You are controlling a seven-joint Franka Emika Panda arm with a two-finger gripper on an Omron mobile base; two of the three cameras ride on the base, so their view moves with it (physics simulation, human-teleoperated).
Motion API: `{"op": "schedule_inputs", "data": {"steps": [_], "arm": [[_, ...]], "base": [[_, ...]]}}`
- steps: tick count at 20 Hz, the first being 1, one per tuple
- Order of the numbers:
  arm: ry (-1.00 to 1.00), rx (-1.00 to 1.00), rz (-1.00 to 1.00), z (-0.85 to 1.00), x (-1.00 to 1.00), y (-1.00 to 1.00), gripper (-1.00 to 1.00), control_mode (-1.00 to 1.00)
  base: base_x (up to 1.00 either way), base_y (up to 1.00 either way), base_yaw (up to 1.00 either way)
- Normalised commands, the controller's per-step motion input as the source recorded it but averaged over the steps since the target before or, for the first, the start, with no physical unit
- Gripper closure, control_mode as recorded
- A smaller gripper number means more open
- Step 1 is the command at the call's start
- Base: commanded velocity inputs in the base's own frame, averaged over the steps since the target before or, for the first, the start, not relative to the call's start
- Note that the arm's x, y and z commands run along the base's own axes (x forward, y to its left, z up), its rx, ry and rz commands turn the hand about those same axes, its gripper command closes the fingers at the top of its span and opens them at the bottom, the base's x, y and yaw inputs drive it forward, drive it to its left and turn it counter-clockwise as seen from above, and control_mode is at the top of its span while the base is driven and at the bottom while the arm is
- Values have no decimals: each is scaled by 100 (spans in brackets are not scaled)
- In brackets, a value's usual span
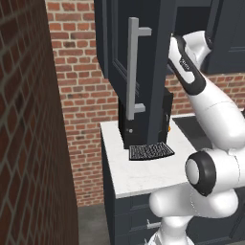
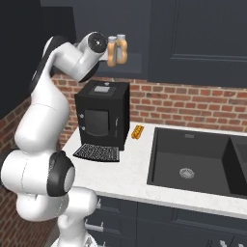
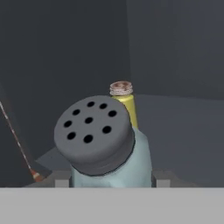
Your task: Put the shaker and condiment bottle from the counter next to their counterparts in the cabinet.
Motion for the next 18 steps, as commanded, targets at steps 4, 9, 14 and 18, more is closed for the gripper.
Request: {"op": "schedule_inputs", "data": {"steps": [4,9,14,18], "arm": [[2,-4,-1,-10,28,2,100,-100],[0,-5,-2,-15,23,2,100,-100],[0,-3,-1,-11,22,0,100,-100],[4,0,0,-5,19,0,100,-100]], "base": [[0,0,0],[0,0,0],[0,0,0],[0,0,0]]}}
